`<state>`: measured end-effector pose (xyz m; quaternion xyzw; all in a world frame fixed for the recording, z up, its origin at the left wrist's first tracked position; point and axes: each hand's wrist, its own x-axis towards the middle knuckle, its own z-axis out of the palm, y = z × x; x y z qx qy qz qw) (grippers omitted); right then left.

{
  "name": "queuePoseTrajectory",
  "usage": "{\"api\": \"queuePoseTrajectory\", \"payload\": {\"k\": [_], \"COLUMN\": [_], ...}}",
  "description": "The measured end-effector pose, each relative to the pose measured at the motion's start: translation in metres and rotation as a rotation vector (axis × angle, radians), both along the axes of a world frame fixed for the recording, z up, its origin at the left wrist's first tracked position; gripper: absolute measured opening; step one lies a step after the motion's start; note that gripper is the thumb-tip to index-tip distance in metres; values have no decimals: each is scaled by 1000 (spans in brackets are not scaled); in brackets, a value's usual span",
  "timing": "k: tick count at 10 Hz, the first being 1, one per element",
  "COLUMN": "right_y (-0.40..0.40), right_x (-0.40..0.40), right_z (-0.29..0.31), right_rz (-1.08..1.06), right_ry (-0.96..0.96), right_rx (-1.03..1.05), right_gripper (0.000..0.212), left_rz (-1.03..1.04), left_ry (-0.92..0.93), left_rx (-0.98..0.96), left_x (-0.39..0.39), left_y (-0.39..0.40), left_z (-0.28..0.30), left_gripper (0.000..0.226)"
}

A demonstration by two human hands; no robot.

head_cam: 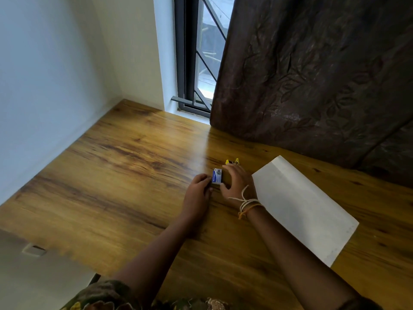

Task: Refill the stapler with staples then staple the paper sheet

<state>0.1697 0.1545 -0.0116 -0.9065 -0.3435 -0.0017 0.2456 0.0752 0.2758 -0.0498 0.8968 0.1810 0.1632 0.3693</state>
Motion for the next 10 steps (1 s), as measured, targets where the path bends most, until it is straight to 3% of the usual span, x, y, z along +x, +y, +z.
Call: {"api": "queuePoseTrajectory", "payload": {"k": [1, 2, 4, 6, 7, 8, 9, 10], "right_y": [-15, -20, -24, -59, -83, -94, -114, -135], "right_x": [-2, 1, -2, -18, -28, -39, -49, -57], "right_z": [-8, -9, 2, 13, 22, 34, 61, 80], "right_rz": [-293, -362, -254, -284, -328, -314, -318, -363], "right_ry": [86, 167, 246, 200, 208, 205, 107, 19], "right_rx": [205, 209, 182, 148, 134, 30, -204, -255], "right_gripper": [33, 28, 35, 41, 46, 50, 60, 63], "left_rz": [105, 129, 76, 96, 115, 3, -157, -226], "left_ry": [-13, -15, 11, -2, 41, 82, 59, 44], "left_rx": [20, 28, 85, 2, 53, 239, 490, 625], "left_x": [4, 9, 13, -4, -14, -25, -36, -42], "left_y": [-5, -8, -3, -2, -12, -25, -55, -75], "left_z": [-5, -4, 3, 10, 23, 37, 69, 91], "left_gripper": [33, 32, 35, 31, 34, 39, 51, 55]}}
